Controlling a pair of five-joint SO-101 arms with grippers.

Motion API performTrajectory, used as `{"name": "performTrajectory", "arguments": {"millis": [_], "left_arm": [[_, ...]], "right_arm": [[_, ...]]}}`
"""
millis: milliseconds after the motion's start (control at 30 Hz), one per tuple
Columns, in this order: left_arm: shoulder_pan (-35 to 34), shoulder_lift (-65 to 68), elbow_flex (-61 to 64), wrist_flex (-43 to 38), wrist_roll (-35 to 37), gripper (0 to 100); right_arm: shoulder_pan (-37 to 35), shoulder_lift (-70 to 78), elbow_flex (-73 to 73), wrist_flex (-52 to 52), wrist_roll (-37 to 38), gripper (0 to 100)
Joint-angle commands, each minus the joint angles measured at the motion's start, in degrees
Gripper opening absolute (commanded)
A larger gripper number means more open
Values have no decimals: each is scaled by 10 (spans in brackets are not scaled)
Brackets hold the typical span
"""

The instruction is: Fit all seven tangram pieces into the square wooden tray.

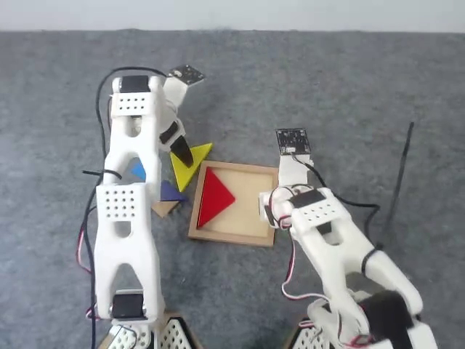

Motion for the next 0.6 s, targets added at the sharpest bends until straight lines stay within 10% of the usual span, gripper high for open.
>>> {"name": "performTrajectory", "arguments": {"millis": [0, 567], "left_arm": [[-4, 12, -52, 18, -8, 326], [33, -24, 49, 19, -29, 325]], "right_arm": [[-7, 20, -45, 1, -12, 214], [-4, 83, -82, 7, -69, 213]]}}
